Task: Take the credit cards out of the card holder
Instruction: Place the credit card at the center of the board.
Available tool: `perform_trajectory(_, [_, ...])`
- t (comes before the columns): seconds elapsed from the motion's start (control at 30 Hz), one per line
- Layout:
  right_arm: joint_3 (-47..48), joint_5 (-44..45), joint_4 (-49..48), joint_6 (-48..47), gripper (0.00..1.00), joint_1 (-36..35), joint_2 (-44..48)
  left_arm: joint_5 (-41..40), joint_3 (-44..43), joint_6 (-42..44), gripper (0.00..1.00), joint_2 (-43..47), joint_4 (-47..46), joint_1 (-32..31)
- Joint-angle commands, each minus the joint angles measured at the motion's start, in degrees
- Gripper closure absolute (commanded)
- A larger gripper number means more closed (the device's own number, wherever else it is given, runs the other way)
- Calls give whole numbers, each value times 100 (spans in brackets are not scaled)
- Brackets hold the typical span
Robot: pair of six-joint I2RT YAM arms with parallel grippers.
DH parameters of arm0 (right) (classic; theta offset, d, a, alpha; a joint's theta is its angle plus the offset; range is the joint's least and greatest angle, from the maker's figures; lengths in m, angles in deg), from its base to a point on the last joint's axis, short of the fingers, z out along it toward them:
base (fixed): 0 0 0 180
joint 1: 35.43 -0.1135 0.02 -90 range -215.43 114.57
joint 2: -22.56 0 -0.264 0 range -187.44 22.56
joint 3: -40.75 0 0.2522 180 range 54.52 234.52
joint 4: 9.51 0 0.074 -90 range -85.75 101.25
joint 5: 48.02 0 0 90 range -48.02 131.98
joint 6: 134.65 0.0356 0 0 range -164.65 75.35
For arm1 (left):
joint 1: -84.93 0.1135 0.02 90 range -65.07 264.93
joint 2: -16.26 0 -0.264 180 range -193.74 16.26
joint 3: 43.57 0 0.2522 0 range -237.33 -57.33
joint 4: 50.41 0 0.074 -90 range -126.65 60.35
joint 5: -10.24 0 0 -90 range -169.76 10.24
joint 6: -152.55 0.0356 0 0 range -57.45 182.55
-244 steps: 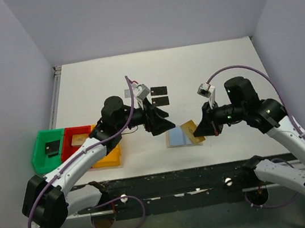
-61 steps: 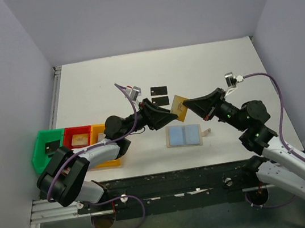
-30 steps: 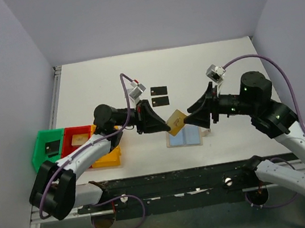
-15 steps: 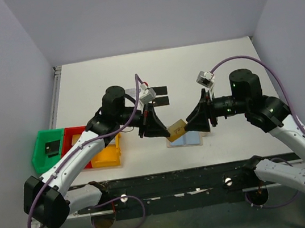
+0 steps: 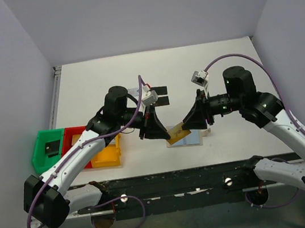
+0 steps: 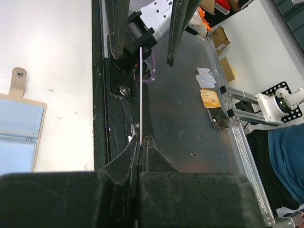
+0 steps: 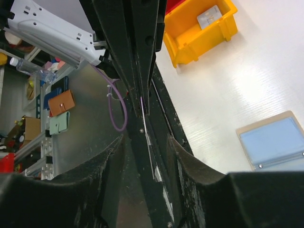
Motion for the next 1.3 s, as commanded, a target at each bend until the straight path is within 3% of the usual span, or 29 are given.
perform_trajectory(0.0, [2, -221, 131, -54, 53, 28, -86, -37, -153, 63, 100, 40, -112, -73])
perform_trajectory(0.17, [-6, -318, 193, -80, 67, 45, -192, -54, -136, 46, 100, 40, -165, -73])
perform_trajectory(0.27, [-15, -467, 333, -176, 95, 37, -305, -89, -74, -7, 100, 66, -314, -73])
perform_trajectory(0.33, [-33, -468, 430, -212, 100, 36, -323, -133, -57, -25, 100, 57, -359, -82])
perform_trajectory(0.37, [-59, -337, 422, -160, 100, 45, -306, -247, -74, -25, 90, 49, -341, -82])
perform_trajectory(0.43, [-120, -178, 317, -107, 100, 176, -236, -536, -92, 45, 52, 92, -193, -64])
perform_trajectory(0.5, [-217, -186, 185, -19, 100, 483, -235, -1263, -92, 98, 25, 232, 9, -64])
perform_trajectory(0.53, [-278, -143, 123, -1, 100, 606, -270, -1711, -74, 133, 1, 346, 89, -38])
perform_trajectory(0.73, [-700, 410, -816, 665, 100, 1414, -849, -3795, 145, 64, 1, 1137, 564, 655])
perform_trajectory(0.83, [-666, 893, -1142, 1166, 100, 1881, -1306, -4623, 504, -103, 1, 1533, 442, 700])
perform_trajectory(0.97, [-236, 2009, -1073, 1247, 100, 2128, -2018, -4914, 1128, -507, 1, 1990, -182, 700])
perform_trajectory(1.17, [923, 2108, -976, 940, 100, 2295, -3441, -5161, 1718, -850, 1, 2246, -482, 700])
perform_trajectory(1.27, [1389, 1652, -1169, 580, 100, 2295, -4004, -5178, 1841, -895, 1, 2298, -456, 700])
